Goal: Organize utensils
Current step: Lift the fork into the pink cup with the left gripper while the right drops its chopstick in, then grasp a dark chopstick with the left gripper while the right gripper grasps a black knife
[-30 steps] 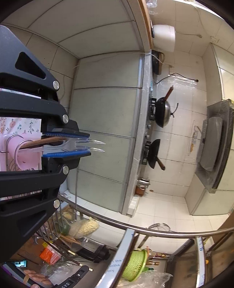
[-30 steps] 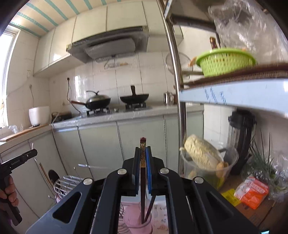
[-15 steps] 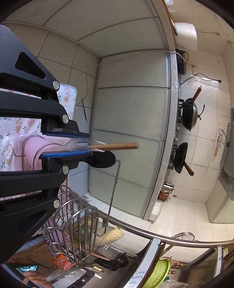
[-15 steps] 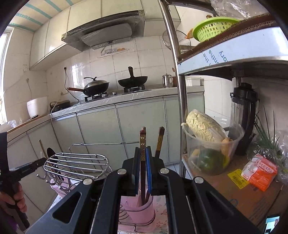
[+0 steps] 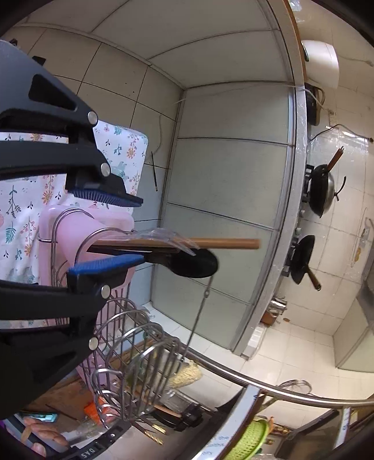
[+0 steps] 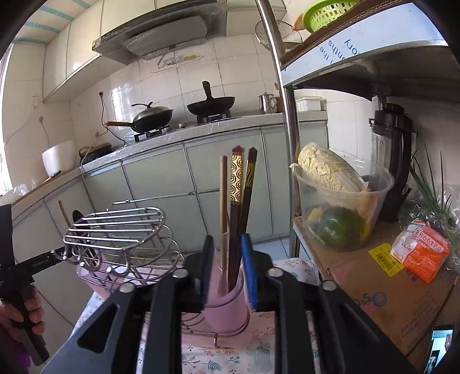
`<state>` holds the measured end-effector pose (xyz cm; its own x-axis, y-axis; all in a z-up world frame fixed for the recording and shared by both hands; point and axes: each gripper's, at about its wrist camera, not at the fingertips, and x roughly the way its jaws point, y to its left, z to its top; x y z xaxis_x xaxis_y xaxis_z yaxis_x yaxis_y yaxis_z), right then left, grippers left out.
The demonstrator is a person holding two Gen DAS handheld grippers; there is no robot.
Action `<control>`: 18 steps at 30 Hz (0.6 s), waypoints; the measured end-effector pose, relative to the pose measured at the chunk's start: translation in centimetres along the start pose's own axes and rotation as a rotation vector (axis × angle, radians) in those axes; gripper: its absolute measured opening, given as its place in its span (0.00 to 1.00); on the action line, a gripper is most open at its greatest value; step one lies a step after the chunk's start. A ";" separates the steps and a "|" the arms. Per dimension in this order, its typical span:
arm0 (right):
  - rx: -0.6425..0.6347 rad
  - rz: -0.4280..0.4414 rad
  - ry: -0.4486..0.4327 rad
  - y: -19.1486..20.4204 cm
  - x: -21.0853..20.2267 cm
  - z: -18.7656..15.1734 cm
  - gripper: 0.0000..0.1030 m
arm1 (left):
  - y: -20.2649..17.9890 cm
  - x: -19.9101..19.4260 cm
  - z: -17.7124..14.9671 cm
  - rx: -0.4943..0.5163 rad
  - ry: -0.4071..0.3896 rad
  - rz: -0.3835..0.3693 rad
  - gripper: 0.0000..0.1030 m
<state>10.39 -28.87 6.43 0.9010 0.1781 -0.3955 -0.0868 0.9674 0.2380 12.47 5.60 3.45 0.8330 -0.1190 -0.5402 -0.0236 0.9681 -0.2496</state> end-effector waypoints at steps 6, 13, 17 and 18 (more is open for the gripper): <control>0.056 0.008 -0.062 -0.4 -3.6 0.2 0.38 | 0.6 -3.4 0.1 -0.038 -0.045 -0.027 0.39; 0.029 0.027 0.010 1.4 -4.5 -3.3 0.38 | -0.6 -5.4 -3.4 -0.001 0.020 -0.051 0.39; 0.009 0.039 0.102 2.6 -3.8 -6.1 0.38 | -1.5 -5.8 -6.2 0.035 0.077 -0.068 0.39; 0.014 0.051 0.127 2.7 -3.7 -6.7 0.38 | -1.6 -5.8 -6.8 0.041 0.090 -0.072 0.39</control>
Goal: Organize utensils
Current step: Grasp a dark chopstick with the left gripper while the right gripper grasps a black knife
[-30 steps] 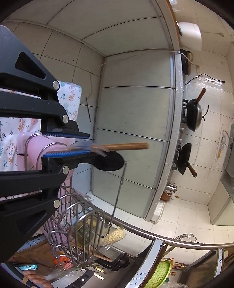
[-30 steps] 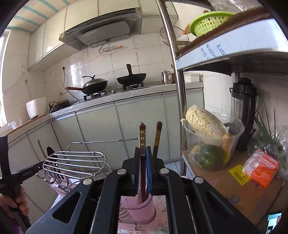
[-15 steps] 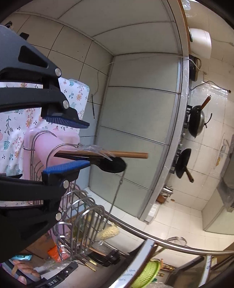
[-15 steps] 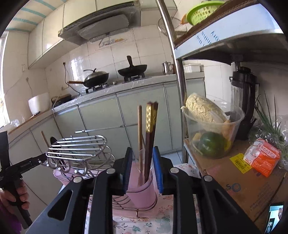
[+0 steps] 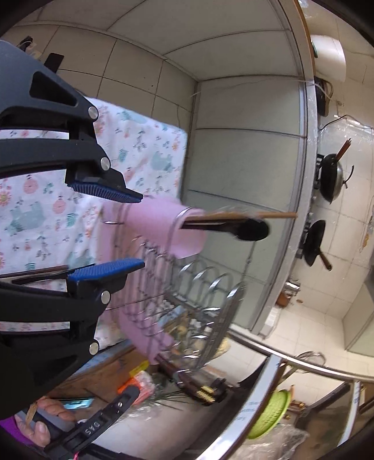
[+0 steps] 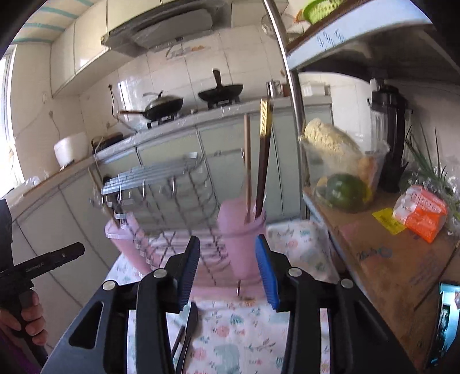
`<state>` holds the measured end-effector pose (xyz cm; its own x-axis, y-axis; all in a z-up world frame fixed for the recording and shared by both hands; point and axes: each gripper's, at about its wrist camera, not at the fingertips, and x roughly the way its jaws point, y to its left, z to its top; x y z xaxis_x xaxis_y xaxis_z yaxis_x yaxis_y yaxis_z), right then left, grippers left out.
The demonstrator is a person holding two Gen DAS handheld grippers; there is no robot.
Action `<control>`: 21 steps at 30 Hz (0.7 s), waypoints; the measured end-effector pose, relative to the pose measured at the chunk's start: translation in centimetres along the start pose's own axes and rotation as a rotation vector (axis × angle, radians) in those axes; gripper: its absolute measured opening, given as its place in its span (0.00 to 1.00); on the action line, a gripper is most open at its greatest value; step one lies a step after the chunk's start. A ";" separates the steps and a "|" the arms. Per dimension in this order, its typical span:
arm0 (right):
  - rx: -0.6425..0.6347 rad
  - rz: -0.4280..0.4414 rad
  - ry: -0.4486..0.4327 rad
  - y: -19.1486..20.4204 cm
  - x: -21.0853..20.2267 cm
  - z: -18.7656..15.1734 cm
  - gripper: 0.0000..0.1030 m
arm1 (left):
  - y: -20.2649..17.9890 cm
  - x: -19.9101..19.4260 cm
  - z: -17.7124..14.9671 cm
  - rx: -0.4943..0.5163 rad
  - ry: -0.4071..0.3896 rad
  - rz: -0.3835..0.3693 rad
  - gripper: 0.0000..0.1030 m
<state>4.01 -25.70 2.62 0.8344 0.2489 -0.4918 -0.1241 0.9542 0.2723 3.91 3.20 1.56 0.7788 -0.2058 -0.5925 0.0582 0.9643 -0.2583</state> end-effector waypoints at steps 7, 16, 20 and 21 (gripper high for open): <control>0.081 0.047 0.154 -1.2 1.2 -3.2 0.36 | -1.6 1.7 -4.0 0.046 0.134 -0.038 0.38; 0.130 0.075 0.253 -3.2 2.7 -5.7 0.27 | -4.4 7.6 -6.3 0.090 0.404 -0.090 0.19; 0.172 0.099 0.268 -4.5 3.2 -6.2 0.27 | -5.0 11.0 -6.9 0.090 0.527 -0.073 0.19; 0.179 0.105 0.273 -4.8 3.3 -6.3 0.27 | -5.3 11.9 -7.1 0.095 0.553 -0.071 0.19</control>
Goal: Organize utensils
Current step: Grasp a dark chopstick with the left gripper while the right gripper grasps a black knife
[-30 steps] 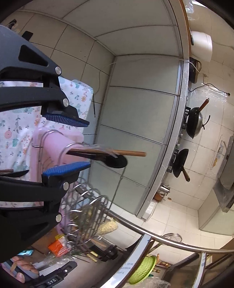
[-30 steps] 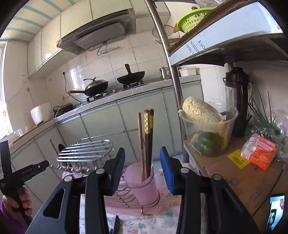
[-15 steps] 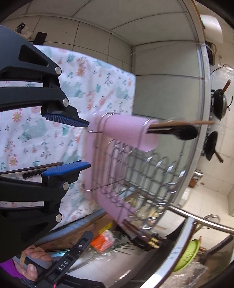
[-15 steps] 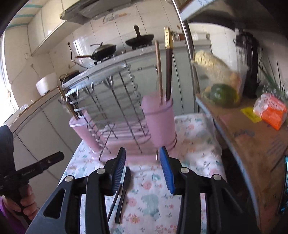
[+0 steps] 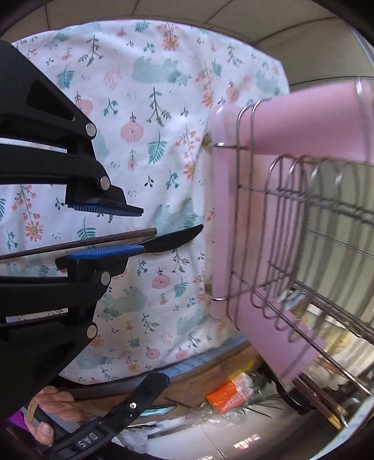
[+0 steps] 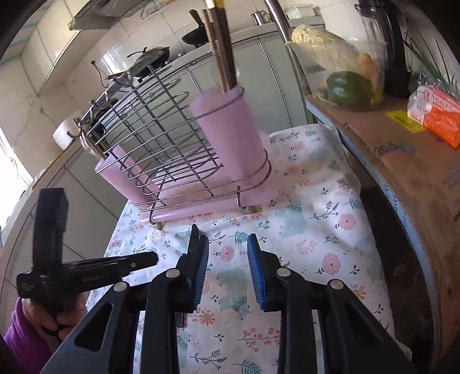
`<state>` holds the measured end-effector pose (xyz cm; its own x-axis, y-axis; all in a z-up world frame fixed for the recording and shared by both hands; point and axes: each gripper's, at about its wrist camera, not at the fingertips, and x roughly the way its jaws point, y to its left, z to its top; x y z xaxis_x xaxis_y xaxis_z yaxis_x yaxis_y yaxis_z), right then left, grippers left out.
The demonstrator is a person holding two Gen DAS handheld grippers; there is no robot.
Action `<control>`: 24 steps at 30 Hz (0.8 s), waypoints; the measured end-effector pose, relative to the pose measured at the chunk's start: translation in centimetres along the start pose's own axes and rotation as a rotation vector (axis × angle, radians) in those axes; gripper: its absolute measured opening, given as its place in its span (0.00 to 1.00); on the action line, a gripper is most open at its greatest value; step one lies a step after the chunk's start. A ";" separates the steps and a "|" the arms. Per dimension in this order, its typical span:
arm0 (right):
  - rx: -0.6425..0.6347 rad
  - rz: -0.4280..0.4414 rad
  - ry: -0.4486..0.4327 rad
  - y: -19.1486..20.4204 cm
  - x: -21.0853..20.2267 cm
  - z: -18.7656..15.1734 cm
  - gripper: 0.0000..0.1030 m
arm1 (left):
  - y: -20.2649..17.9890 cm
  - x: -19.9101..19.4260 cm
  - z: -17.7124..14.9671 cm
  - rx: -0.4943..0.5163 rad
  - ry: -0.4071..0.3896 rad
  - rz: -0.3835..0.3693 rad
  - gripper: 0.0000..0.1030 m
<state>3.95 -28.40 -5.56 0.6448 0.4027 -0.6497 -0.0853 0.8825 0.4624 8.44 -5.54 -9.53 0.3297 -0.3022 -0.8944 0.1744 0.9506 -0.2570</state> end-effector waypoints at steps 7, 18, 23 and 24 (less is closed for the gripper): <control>0.018 0.022 0.030 -1.0 1.2 0.0 0.27 | -1.0 3.6 0.8 0.019 0.069 0.060 0.19; 0.017 0.059 0.086 -0.6 2.7 -0.3 0.27 | 0.6 2.5 1.3 -0.033 0.011 0.044 0.06; 0.028 0.113 0.156 0.5 4.3 -0.2 0.27 | 3.5 0.4 1.2 -0.100 -0.057 0.051 0.06; 0.020 0.113 0.171 1.0 4.9 -0.1 0.27 | 4.2 0.0 1.2 -0.112 -0.067 0.055 0.06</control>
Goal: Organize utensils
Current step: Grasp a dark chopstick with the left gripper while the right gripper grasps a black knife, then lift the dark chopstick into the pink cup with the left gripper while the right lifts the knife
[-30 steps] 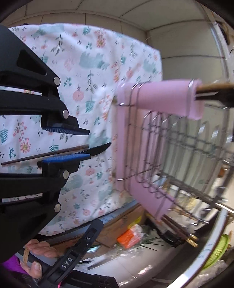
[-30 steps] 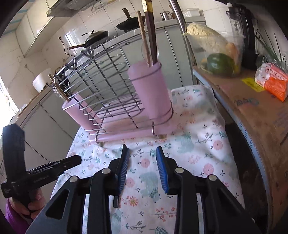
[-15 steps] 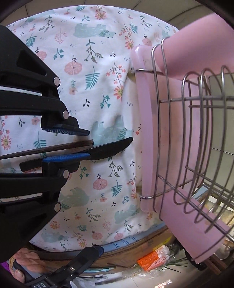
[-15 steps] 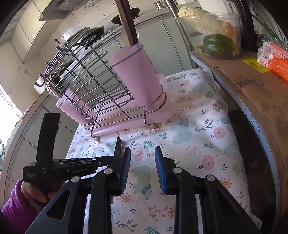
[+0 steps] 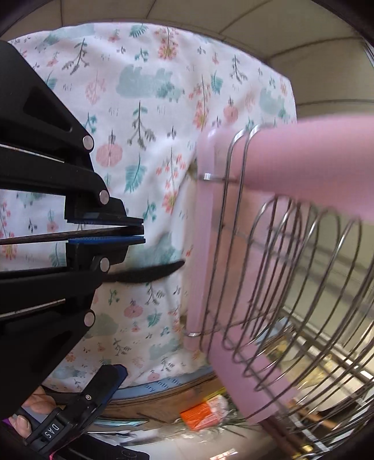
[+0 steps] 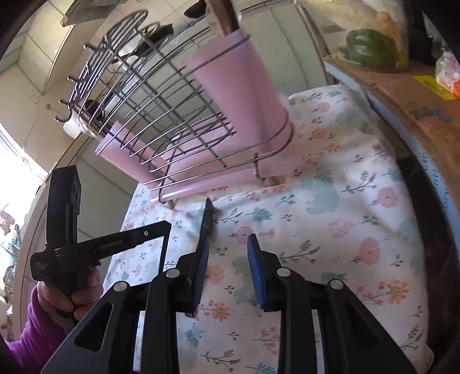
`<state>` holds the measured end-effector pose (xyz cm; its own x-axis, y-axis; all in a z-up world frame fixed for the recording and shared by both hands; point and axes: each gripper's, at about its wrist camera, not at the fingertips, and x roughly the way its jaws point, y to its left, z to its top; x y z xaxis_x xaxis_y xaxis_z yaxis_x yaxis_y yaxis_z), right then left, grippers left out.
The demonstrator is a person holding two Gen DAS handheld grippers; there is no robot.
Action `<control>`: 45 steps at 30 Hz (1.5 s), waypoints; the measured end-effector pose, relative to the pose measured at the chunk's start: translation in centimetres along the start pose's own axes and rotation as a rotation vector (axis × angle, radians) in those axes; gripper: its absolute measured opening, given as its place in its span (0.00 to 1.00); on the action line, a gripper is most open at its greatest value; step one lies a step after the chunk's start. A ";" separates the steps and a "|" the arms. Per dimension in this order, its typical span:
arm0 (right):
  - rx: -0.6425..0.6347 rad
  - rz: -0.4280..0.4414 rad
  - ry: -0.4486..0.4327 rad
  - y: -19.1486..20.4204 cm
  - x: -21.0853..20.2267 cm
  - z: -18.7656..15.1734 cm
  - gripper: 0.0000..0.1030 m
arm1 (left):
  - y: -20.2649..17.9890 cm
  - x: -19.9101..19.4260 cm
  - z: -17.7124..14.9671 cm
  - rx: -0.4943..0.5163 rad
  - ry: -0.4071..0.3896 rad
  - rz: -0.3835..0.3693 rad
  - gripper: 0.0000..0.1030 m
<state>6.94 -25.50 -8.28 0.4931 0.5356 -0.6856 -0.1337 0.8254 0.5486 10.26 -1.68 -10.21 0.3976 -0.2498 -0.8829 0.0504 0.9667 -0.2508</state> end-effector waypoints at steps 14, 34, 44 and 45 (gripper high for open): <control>-0.040 -0.134 0.141 4.4 8.6 3.9 0.28 | 5.3 -0.5 1.1 -0.055 -0.007 -0.012 0.06; -0.008 -0.133 0.131 4.0 9.7 3.6 0.14 | 3.4 1.3 0.6 -0.028 -0.027 -0.018 0.06; -0.101 -0.076 -0.081 6.9 2.2 2.8 0.01 | 2.9 -7.7 -0.6 -0.016 -0.313 -0.064 0.06; -0.110 -0.071 -0.097 7.1 1.6 2.7 0.01 | 2.7 -8.6 -0.8 -0.010 -0.345 -0.065 0.06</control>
<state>9.06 -19.25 -4.21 0.5850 0.4593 -0.6684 -0.1862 0.8782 0.4406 6.25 3.06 -3.65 0.6802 -0.2757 -0.6792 0.0777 0.9485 -0.3072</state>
